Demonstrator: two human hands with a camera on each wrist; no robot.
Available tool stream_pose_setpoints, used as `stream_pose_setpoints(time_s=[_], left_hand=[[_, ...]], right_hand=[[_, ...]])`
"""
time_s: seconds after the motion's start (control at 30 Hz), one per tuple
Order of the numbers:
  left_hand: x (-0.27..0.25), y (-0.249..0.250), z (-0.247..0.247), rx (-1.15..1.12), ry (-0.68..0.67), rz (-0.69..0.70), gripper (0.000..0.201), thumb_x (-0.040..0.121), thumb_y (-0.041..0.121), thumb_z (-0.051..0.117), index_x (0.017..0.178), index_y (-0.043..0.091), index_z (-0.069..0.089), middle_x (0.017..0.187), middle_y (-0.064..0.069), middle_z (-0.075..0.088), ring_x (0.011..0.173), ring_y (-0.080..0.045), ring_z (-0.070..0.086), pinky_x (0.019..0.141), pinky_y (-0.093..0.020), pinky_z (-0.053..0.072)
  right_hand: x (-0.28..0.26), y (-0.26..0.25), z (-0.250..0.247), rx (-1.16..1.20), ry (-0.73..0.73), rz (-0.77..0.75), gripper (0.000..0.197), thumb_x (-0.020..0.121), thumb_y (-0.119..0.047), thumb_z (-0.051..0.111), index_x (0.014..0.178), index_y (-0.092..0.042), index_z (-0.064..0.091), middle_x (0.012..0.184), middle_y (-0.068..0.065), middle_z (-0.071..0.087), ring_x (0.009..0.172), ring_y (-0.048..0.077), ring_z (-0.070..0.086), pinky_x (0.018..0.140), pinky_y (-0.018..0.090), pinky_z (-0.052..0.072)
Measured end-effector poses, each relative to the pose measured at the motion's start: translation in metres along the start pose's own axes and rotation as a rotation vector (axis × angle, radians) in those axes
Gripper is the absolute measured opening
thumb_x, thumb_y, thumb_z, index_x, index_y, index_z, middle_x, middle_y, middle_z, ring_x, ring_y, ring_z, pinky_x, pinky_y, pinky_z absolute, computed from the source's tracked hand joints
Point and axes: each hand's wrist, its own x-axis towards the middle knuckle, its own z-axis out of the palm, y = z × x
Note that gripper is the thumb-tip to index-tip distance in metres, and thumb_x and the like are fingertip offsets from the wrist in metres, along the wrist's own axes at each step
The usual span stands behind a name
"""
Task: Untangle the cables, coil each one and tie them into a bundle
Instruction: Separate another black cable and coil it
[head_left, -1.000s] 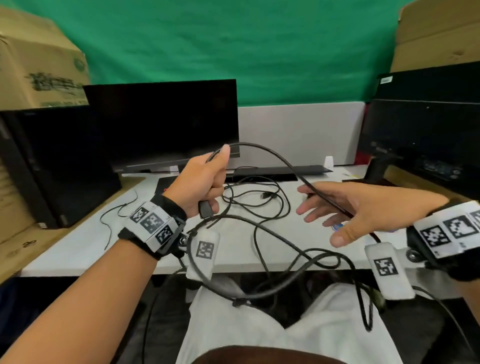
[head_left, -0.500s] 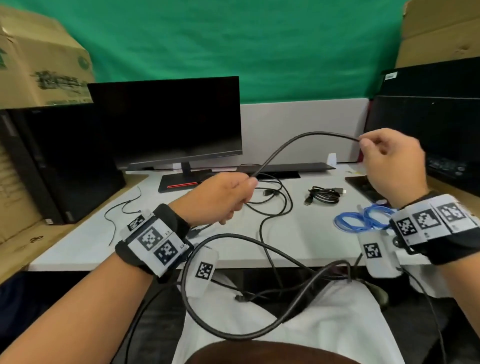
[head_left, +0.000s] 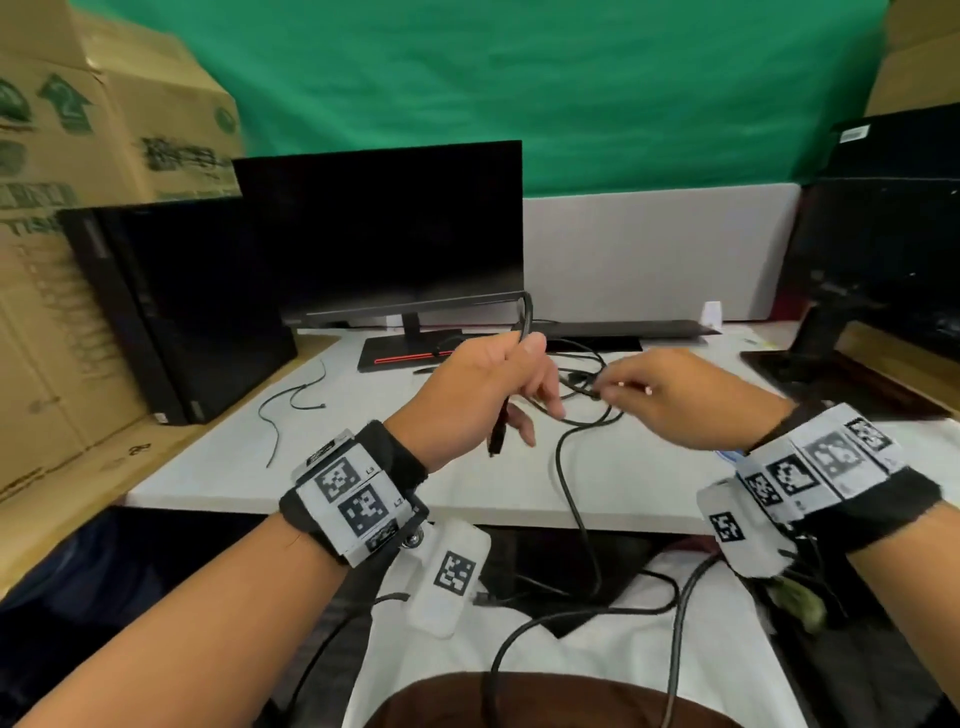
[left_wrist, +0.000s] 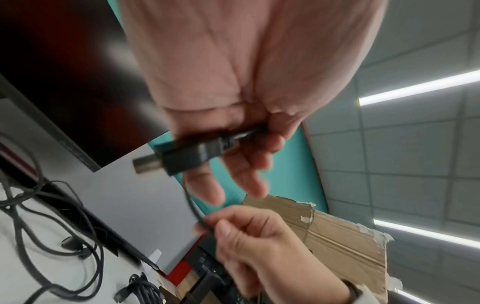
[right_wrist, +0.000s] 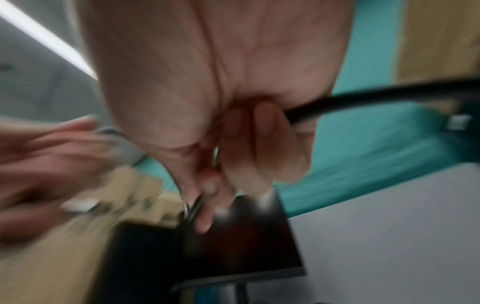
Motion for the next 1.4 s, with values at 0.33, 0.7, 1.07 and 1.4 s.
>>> stream_pose_setpoints(time_s=[0.33,0.7,1.07,1.4], left_hand=[[0.009,-0.046,-0.020,0.433,0.167,0.020,0.040,0.108,0.037,0.034,0.091,0.018,0.065,0.115,-0.010,0.066,0.095,0.001,0.051,0.083,0.000,0.035],[-0.003,-0.018,0.006,-0.071,-0.041,-0.085,0.077,0.098,0.064,0.013,0.067,0.006,0.053,0.033,0.000,0.033,0.028,-0.013,0.024,0.067,-0.056,0.060],[-0.002,0.004,0.009,-0.496,-0.159,-0.122,0.034,0.103,0.040,0.036,0.088,0.012,0.047,0.061,-0.007,0.051,0.042,-0.019,0.043,0.071,-0.047,0.056],[0.003,0.004,0.012,-0.565,0.010,-0.051,0.057,0.103,0.054,0.035,0.056,0.020,0.033,0.060,-0.001,0.055,0.041,-0.012,0.037,0.043,-0.024,0.032]], right_hand=[[-0.040,-0.095,-0.024,-0.120,-0.539,-0.216,0.016,0.096,-0.042,0.056,0.094,-0.028,0.061,0.083,-0.009,0.062,0.075,0.007,0.055,0.067,0.023,0.046],[-0.007,-0.045,-0.022,0.480,0.375,-0.116,0.020,0.101,-0.022,0.052,0.097,-0.027,0.071,0.074,-0.004,0.066,0.049,-0.003,0.052,0.051,0.007,0.039],[0.004,-0.035,0.015,1.142,0.122,0.075,0.038,0.106,-0.040,0.037,0.081,-0.016,0.053,0.058,-0.005,0.035,0.045,0.009,0.016,0.040,0.018,0.019],[0.007,-0.039,0.038,0.859,0.164,0.084,0.043,0.107,-0.020,0.038,0.122,-0.055,0.057,0.074,0.002,0.058,0.040,0.018,0.041,0.035,0.021,0.031]])
